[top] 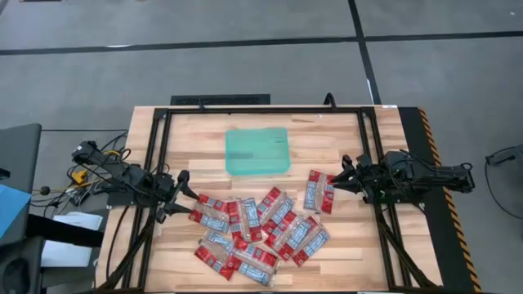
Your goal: Sort popcorn bags into baskets
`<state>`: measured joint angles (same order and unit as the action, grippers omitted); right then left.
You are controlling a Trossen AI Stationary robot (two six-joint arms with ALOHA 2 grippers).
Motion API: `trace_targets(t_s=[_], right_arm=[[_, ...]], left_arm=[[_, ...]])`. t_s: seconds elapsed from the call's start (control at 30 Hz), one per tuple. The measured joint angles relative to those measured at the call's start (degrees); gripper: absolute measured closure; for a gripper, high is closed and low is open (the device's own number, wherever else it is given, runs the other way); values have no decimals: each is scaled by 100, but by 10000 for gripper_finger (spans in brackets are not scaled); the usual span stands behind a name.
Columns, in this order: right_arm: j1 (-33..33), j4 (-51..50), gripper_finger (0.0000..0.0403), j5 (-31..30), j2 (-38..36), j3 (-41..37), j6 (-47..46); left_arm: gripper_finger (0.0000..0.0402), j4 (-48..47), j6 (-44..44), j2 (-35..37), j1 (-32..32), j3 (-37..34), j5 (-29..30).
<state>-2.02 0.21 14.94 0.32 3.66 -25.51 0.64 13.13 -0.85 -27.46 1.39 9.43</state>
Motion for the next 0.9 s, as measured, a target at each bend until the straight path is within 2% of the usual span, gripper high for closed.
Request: trace_targets(t_s=[0.73, 0.9], right_arm=[[0, 0, 281, -1, -1, 0, 0], [0, -2, 278, 0, 2, 0, 2]], left_arm=[[177, 0, 0, 0, -1, 0, 1], [177, 94, 274, 1, 3, 0, 763]])
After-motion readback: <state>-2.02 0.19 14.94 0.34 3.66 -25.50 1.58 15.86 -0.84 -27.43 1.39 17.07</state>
